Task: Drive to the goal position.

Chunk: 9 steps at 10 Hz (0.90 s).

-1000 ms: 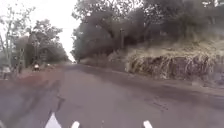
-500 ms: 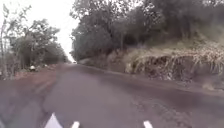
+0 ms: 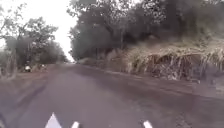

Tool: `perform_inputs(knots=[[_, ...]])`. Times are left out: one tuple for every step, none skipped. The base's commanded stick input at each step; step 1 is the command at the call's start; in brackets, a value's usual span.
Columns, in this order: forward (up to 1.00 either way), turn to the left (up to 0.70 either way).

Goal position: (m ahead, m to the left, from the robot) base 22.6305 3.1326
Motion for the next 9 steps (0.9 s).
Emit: perform_inputs(knots=[[1.00, 0.17], [1.00, 0.02], [1.00, 0.00], [1.00, 0.00], [1.00, 0.00], [1.00, 0.00], [1.00, 0.00], [1.00, 0.02], [1.00, 0.07]])
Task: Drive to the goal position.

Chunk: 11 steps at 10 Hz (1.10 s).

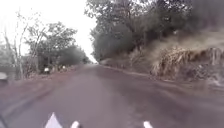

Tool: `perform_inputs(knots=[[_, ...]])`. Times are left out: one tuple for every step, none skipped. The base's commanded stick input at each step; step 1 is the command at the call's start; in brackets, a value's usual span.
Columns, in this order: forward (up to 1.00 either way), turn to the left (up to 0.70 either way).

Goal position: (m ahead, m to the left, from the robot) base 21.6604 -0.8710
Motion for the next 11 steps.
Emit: perform_inputs(knots=[[1.00, 0.12], [1.00, 0.25], [1.00, 0.10], [1.00, 0.00], [1.00, 0.00], [1.00, 0.00], [1.00, 0.00], [1.00, 0.00], [1.00, 0.00], [1.00, 0.00], [1.00, 0.00]])
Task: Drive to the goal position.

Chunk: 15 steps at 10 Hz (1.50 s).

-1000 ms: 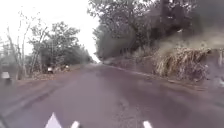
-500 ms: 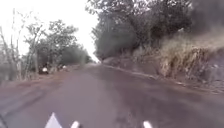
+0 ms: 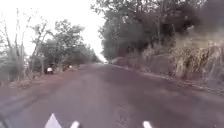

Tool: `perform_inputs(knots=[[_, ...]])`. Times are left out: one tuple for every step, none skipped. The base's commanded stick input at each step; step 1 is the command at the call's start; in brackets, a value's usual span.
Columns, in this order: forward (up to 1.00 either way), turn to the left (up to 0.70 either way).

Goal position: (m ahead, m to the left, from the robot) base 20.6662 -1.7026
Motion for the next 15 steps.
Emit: perform_inputs(knots=[[1.00, 0.00], [1.00, 0.00], [1.00, 0.00], [1.00, 0.00], [1.00, 0.00], [1.00, 0.00], [1.00, 0.00], [1.00, 0.00], [1.00, 0.00], [1.00, 0.00], [1.00, 0.00], [1.00, 0.00], [1.00, 0.00], [1.00, 0.00], [1.00, 0.00]])
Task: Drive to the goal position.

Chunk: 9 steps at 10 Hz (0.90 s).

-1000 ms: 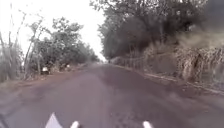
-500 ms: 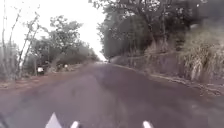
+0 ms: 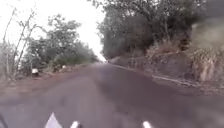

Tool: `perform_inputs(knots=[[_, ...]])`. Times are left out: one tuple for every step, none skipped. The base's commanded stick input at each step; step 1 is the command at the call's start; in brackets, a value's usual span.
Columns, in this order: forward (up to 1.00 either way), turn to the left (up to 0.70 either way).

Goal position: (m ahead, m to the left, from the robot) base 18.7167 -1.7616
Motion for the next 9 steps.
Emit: perform_inputs(knots=[[1.00, 0.00], [1.00, 0.00], [1.00, 0.00], [1.00, 0.00], [1.00, 0.00], [1.00, 0.00], [1.00, 0.00], [1.00, 0.00], [1.00, 0.00]])
